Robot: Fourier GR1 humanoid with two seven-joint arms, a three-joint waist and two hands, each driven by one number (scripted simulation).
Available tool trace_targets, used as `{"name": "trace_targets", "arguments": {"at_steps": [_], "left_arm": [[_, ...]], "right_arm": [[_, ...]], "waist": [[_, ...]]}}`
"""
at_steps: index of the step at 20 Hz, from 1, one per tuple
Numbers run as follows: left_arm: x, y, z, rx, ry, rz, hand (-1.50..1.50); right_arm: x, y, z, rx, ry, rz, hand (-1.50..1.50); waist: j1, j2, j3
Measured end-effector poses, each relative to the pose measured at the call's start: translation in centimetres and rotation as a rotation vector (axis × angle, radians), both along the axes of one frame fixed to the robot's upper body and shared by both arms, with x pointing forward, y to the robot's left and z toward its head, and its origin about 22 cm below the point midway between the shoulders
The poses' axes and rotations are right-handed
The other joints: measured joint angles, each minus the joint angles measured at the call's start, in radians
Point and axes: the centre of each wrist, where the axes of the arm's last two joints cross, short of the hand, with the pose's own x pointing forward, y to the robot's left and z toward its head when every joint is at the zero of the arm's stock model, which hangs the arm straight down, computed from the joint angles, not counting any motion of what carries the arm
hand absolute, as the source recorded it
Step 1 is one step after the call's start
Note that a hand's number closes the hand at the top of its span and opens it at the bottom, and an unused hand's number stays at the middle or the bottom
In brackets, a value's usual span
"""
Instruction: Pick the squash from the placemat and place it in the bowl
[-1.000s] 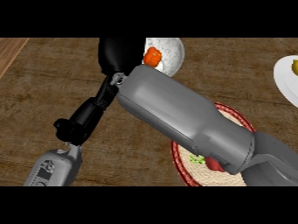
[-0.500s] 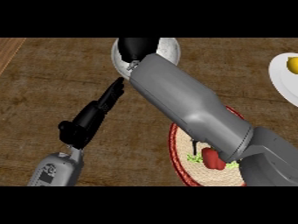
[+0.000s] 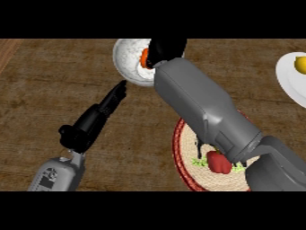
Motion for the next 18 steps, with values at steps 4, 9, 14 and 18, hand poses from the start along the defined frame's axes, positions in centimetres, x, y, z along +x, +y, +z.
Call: {"name": "trace_targets", "arguments": {"at_steps": [4, 9, 14, 18], "left_arm": [[0.0, 0.4, 0.0, -0.001, -0.005, 0.0, 0.0], [0.2, 0.1, -0.1, -0.001, -0.002, 0.007, 0.0], [-0.4, 0.3, -0.5, 0.002, 0.002, 0.022, 0.0], [-0.5, 0.9, -0.4, -0.004, 0.009, 0.042, 0.0]], "right_arm": [[0.5, -1.2, -0.9, 0.088, 0.025, 0.056, -1.5], [1.0, -1.7, -0.7, 0.154, -0.06, 0.086, -1.5], [1.6, -2.1, 0.6, 0.284, -0.212, 0.024, -1.5], [1.9, -2.8, 0.6, 0.392, -0.281, -0.038, -1.5]], "waist": [[0.0, 0.002, 0.0], [-0.005, 0.001, 0.001], [-0.018, -0.007, 0.001], [-0.037, -0.014, 0.001]]}}
